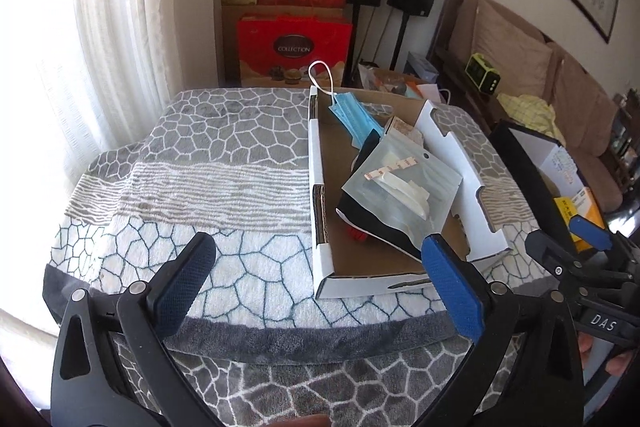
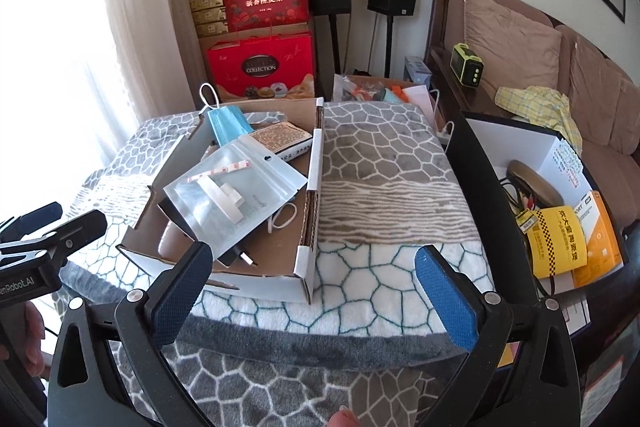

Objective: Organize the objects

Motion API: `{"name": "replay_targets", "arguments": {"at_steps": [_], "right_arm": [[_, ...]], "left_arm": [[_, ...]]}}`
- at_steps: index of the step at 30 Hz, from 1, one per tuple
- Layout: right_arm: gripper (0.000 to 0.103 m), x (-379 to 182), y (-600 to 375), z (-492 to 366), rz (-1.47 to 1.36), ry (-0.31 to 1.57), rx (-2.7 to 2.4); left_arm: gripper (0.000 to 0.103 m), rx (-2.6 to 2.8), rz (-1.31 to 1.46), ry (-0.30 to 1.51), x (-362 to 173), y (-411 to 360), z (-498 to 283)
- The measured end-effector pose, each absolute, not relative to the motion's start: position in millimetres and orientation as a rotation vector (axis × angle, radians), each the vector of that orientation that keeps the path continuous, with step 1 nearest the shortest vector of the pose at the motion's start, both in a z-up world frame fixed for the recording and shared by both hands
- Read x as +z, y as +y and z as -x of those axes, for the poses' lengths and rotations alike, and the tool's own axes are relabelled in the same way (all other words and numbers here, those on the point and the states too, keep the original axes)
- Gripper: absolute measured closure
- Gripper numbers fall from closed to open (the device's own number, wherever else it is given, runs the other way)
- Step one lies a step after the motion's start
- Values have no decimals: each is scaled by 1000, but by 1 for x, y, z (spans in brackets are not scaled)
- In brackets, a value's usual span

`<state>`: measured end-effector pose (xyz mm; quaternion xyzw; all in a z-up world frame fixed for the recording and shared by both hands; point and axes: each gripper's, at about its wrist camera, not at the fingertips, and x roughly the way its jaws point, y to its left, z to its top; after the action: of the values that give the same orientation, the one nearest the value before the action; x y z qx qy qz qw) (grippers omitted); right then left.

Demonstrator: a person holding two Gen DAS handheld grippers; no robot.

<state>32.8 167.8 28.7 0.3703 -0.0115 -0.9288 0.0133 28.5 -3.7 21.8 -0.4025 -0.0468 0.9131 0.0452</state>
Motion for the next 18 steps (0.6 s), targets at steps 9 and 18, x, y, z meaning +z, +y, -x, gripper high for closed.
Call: {"name": "replay_targets", "arguments": {"at_steps": [9,18], "right_arm": [[1,36,166,-57,-1058,-36,-2952],[1,39,166,-60,-1048,-39,-2955]], "left_arm": [[0,2839,1246,-74,20,-4,-37],[0,2859,1244,-97,16,-7,-55]]}}
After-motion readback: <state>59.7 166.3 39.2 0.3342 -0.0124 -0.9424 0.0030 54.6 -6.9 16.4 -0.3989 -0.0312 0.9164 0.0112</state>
